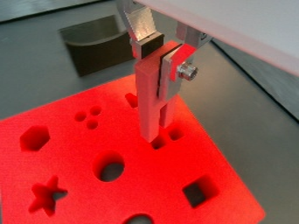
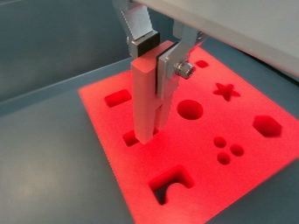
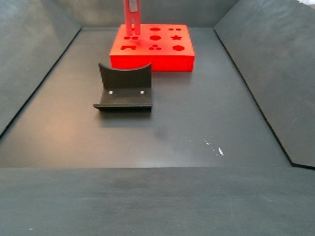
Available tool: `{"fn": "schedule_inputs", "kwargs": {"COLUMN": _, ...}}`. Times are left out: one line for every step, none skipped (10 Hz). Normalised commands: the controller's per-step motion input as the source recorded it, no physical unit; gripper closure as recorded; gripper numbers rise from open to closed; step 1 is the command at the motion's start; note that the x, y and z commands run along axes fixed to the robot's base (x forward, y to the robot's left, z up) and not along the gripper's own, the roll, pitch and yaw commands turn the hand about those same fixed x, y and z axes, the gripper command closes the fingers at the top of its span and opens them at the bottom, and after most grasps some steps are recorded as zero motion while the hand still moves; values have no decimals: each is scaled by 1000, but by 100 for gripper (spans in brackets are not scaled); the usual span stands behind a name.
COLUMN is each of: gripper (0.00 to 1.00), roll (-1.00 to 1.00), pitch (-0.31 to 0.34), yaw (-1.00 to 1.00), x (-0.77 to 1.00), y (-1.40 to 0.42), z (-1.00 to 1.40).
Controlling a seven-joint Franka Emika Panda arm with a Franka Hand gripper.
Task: Insert the double-square object.
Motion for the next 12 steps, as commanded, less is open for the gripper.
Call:
{"fn": "schedule_inputs", "kwargs": {"gripper": 100, "roll": 34, "pitch": 61, "yaw": -823, "x": 66, "y": -54, "z": 0}}
{"fn": "schedule_inputs", "kwargs": {"gripper": 100, "roll": 107, "pitch": 66, "yaw": -677, "x": 223, "y": -57, "z": -57}}
{"fn": "schedule_inputs", "kwargs": {"gripper": 100, "roll": 254, "pitch": 106, "yaw": -454, "x": 377, "y": -123, "z": -126}}
{"fn": "schedule_inputs", "kwargs": {"gripper": 100, "roll": 374, "pitch": 161, "yaw": -343, "x": 369, "y": -120, "z": -89}}
{"fn": "schedule_inputs", "kwargs": {"gripper": 100, "roll": 410, "pitch": 229, "yaw": -269, "x": 329, "y": -143, "z": -40}}
{"fn": "schedule_inputs", "kwargs": {"gripper": 100, "roll": 309, "pitch": 197, "yaw": -314, "x": 314, "y": -211, "z": 0}}
{"fn": "schedule_inputs", "kwargs": {"gripper": 100, "roll": 194, "pitch": 209, "yaw": -260, "x": 283, "y": -177, "z": 34}}
{"fn": "schedule_inputs", "kwargs": {"gripper": 100, "roll": 39, "pitch": 54, "yaw": -174, "x": 149, "y": -74, "z": 0}}
{"fn": "schedule_inputs", "kwargs": {"gripper": 100, "roll": -31, "pitch": 0, "yaw": -174, "x": 123, "y": 0, "z": -40}}
{"fn": "schedule_inputs", "kwargs": {"gripper": 100, "roll": -44, "pitch": 0, "yaw": -77, "x": 9, "y": 0, "z": -77}}
{"fn": "schedule_inputs", "kwargs": {"gripper": 100, "roll": -29, "pitch": 0, "yaw": -3, "x": 0, "y": 0, "z": -69}}
{"fn": "schedule_inputs", "kwargs": {"gripper": 100, "roll": 3, "pitch": 0, "yaw": 0, "x": 0, "y": 0, "z": -134}}
